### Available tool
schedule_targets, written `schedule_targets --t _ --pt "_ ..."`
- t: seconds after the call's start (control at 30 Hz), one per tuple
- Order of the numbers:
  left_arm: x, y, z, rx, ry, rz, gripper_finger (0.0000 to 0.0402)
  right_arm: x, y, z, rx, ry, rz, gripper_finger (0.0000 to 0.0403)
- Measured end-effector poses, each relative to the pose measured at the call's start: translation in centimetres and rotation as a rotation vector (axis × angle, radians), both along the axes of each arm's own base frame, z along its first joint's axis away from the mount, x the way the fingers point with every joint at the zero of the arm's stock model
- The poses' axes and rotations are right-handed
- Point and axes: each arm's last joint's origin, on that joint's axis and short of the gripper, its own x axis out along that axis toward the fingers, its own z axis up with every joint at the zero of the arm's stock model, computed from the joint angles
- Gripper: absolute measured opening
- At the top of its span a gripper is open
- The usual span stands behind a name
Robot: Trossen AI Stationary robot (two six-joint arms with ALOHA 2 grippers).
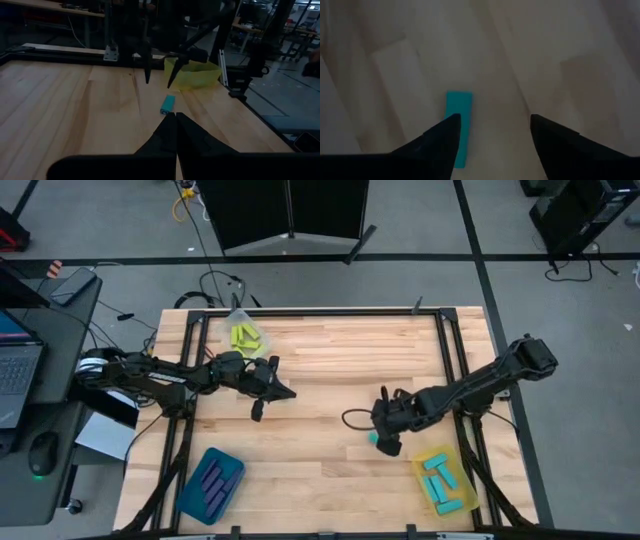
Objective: Sort blocks
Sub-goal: Put the blue block into the yellow bin
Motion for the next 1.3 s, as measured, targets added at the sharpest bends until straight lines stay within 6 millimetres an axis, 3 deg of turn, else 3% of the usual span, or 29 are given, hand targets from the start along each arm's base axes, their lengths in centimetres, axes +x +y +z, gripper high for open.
schedule_targets --t 0.37,0.6,1.1,1.3 --pt "0.0 0.0 0.0 -0.021 0.005 0.003 0.0006 -1.0 1.4 -2.6 0.110 -0.047 0.003 0.0262" --pt "0.0 0.0 0.0 -0.020 0.005 0.014 0.0006 -1.7 0.5 -5.1 0.112 -0.108 -0.024 0.0245" --pt "0.0 0.1 0.0 -0.018 0.005 0.026 0.0006 -2.3 0.1 -6.2 0.060 -0.124 -0.028 0.0238" --pt "0.0 0.1 0.0 -0.018 0.005 0.033 0.0006 -3.1 -0.2 -6.5 0.000 -0.048 -0.013 0.0229"
